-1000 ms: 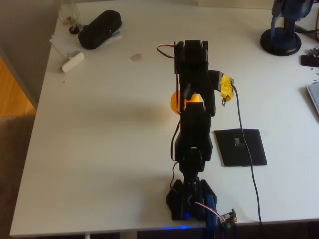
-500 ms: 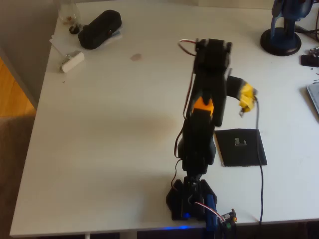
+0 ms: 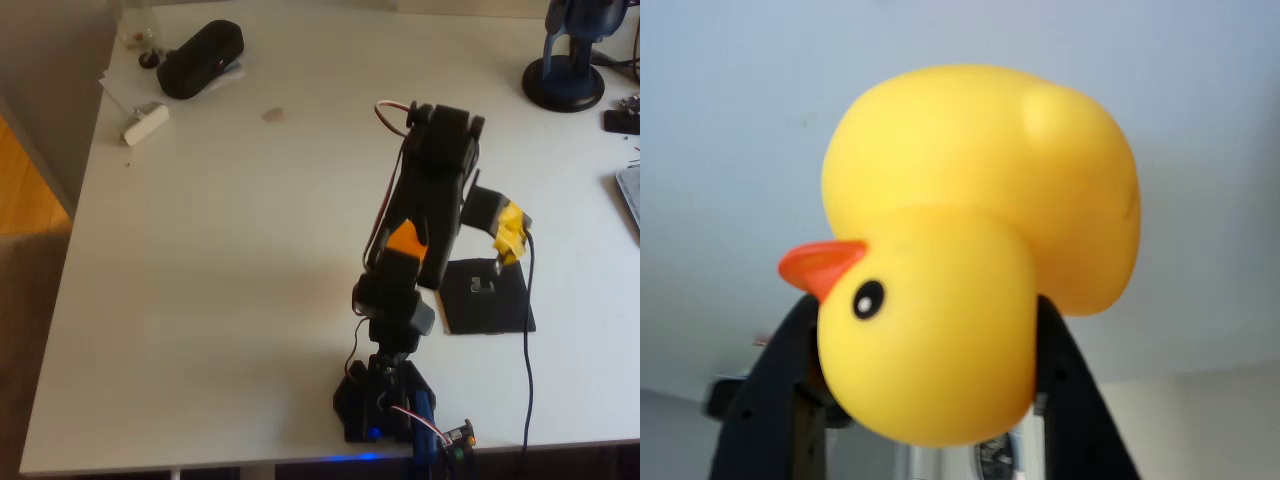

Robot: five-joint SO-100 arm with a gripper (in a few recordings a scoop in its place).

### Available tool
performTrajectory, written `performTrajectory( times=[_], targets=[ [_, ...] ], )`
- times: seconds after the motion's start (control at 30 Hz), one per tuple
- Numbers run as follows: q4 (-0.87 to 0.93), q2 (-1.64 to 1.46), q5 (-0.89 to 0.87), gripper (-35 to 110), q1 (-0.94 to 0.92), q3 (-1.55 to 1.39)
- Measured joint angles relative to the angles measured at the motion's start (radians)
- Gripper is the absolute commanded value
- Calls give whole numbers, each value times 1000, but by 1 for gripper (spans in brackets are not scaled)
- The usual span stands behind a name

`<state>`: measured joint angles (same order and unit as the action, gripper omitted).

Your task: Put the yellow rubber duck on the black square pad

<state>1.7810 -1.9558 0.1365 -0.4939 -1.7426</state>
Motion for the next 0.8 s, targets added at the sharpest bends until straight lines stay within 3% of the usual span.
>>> performTrajectory(
  times=[0.4,0.63,0.8],
  targets=[
    [-9,-18,242,15,-388,-40],
    [-198,-2,273,15,-595,-43],
    [-295,150,273,15,-621,-41]
  ],
)
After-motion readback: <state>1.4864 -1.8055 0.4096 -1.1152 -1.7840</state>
